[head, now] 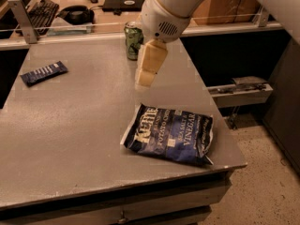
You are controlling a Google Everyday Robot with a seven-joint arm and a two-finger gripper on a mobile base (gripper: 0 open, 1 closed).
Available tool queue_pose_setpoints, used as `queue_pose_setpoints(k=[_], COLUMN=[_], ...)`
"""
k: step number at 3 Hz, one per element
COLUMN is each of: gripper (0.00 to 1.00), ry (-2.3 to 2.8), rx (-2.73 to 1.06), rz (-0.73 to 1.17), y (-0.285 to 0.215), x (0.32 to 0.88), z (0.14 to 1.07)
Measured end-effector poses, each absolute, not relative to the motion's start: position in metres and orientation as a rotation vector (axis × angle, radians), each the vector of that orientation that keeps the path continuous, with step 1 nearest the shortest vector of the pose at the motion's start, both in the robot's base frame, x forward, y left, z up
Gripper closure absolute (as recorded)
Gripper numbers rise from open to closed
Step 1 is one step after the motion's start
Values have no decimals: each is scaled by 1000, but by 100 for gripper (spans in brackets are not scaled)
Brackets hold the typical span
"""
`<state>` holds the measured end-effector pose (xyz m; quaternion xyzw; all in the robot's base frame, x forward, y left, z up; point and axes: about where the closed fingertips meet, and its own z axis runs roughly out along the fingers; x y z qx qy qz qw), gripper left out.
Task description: Move rxbar blueberry near green can
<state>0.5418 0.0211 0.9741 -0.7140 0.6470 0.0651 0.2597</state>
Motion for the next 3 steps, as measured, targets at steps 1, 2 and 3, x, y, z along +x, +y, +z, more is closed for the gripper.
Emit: queue_pose_setpoints(k=[1, 2, 3], gripper=[0, 0, 0], ry=[1723, 1612, 1570], rx=[-1906, -1832, -1795], rz=[190, 272, 335], y=[33, 92, 136], x=[550, 600, 635], z=[975, 972, 964])
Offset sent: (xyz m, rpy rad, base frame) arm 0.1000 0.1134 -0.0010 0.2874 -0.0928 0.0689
